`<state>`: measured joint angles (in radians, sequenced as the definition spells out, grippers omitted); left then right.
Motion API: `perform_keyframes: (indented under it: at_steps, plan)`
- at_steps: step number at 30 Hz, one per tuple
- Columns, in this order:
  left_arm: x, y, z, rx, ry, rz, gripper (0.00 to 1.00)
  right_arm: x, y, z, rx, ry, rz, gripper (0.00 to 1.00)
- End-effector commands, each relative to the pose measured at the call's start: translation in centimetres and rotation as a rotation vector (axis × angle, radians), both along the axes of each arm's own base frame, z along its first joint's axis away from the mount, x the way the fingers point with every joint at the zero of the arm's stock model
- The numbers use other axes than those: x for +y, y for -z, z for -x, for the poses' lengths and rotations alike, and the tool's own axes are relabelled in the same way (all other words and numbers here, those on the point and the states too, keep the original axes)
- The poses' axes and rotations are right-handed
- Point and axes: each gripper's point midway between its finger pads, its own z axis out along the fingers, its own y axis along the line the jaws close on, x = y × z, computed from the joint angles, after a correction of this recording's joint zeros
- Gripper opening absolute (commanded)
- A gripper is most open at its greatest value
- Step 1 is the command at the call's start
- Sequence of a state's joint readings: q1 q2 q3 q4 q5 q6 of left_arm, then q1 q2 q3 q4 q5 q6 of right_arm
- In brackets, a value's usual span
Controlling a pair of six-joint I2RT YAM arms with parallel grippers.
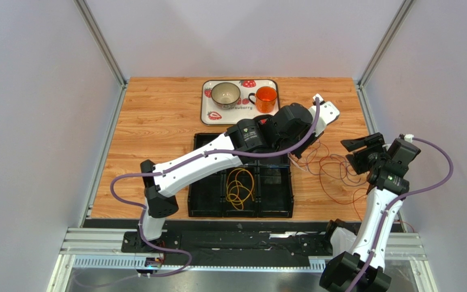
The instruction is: Untangle the cables
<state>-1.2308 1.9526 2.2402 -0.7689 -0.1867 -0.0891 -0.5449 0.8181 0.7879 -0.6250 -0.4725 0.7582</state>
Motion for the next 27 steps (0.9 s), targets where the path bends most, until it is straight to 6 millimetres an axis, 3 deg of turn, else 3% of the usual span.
perform_keyframes:
  at_steps: [1, 5, 8, 10, 11, 19, 23, 26, 27]
  plan:
    - [3.6, -8.6, -0.1, -0.116, -0.029, 0.125, 0.00, 0.5, -1.1, -0.4, -0.066, -0.035, -0.004, 0.61]
    - [5.5, -14.4, 0.2, -0.195, -0.035, 0.248, 0.00, 0.9, -1.1, -0.5, -0.080, -0.056, -0.016, 0.61]
    - [8.8, -18.9, 0.4, -0.273, -0.073, 0.330, 0.00, 1.0, -1.3, -0.6, -0.091, -0.068, -0.015, 0.61]
    - [10.3, -19.9, 0.2, -0.306, -0.106, 0.345, 0.00, 1.2, -1.4, -0.6, -0.096, -0.078, -0.016, 0.61]
    - [11.9, -21.3, 0.5, -0.325, -0.120, 0.375, 0.00, 1.3, -1.4, -0.6, -0.097, -0.085, -0.017, 0.61]
    - [18.9, -21.4, -1.0, -0.372, -0.272, 0.339, 0.00, 2.3, -1.9, -1.1, -0.128, -0.122, -0.017, 0.61]
    - [23.0, -22.1, -0.5, -0.395, -0.333, 0.346, 0.00, 2.8, -1.8, -1.2, -0.127, -0.136, -0.022, 0.60]
    - [25.4, -21.6, -0.5, -0.406, -0.388, 0.339, 0.00, 3.1, -1.6, -1.3, -0.127, -0.143, -0.025, 0.60]
    - [25.7, -20.7, -0.7, -0.408, -0.407, 0.312, 0.00, 3.1, -1.7, -1.4, -0.134, -0.144, -0.024, 0.60]
